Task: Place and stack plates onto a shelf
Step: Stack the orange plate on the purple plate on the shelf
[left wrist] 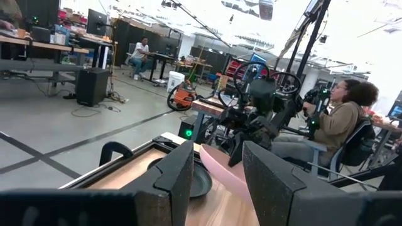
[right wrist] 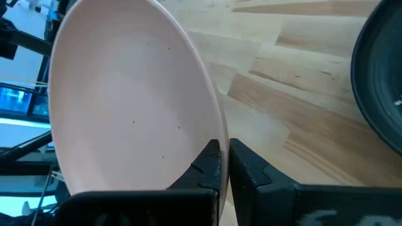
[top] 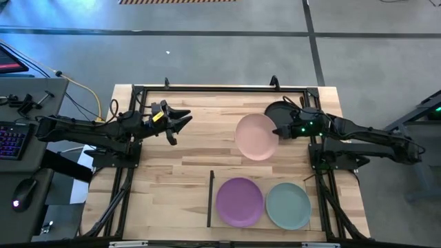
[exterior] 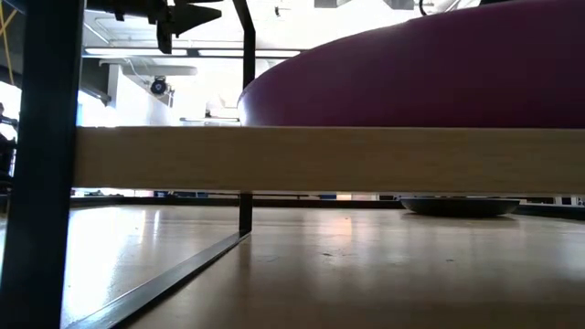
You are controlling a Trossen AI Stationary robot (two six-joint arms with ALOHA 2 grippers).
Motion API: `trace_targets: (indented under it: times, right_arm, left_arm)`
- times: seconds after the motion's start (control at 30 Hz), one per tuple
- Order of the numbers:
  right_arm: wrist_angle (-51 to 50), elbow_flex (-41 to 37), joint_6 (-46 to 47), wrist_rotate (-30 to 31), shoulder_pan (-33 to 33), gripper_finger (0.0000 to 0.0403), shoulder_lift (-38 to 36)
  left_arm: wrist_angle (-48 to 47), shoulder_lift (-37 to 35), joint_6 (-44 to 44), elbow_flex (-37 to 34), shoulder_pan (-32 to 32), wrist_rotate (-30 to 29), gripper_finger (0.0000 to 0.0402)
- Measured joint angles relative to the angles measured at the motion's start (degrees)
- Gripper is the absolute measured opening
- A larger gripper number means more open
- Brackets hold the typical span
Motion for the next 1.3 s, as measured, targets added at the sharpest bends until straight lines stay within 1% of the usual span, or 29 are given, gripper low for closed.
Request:
trace_targets:
  times: [0.13,0.23,0.33,0.5,0.6,0.67,0.77,0.87,0.93,1.1,1.3]
  right_arm:
    - [1.15,0.00,-0.68,-0.10,0.07,0.0000,0.00]
    - [4.78,0.00,-0.88,-1.53,1.76,0.0000,0.62]
    - [5.62,1.13,-1.13,-3.18,6.06,0.0000,3.22]
    - [5.28,7.02,-4.15,-3.18,16.37,0.0000,11.88]
    - [0.79,12.58,-9.63,-6.60,22.11,0.0000,16.83]
    - [-4.51,16.12,-12.78,-8.01,25.39,0.0000,19.15]
    - [-12.47,20.06,-15.87,-7.92,29.32,0.0000,21.12]
    - [-17.08,21.28,-16.92,-7.89,32.46,0.0000,21.67]
    - [-17.65,20.77,-16.39,-7.75,33.72,0.0000,21.75]
    - [-14.72,19.83,-12.41,-3.75,33.96,0.0000,23.13]
    - [-5.95,19.82,-7.30,-3.50,33.29,0.0000,30.50]
  left_arm:
    - [0.00,0.00,-0.02,0.00,-0.02,-0.02,0.0129]
    - [0.00,0.00,-0.04,0.00,-0.02,-0.02,0.0129]
    - [0.01,-0.02,-0.06,0.00,0.00,-0.01,0.0129]
    - [-0.02,0.00,-0.07,0.00,0.00,-0.02,0.0129]
    - [-0.01,-0.02,-0.52,0.00,0.00,0.00,0.0129]
    - [-0.01,-0.02,-0.54,0.00,0.00,0.00,0.0129]
    - [-0.07,-0.02,-0.53,0.00,0.00,0.00,0.0129]
    - [-0.21,-0.02,-0.52,0.00,0.00,0.00,0.0129]
    - [-0.20,-0.02,-0.52,0.00,0.00,0.00,0.0129]
    - [-0.28,-0.02,-0.52,0.00,0.00,-0.01,0.0129]
    - [-0.42,-0.02,-0.52,0.00,-0.01,-0.01,0.0129]
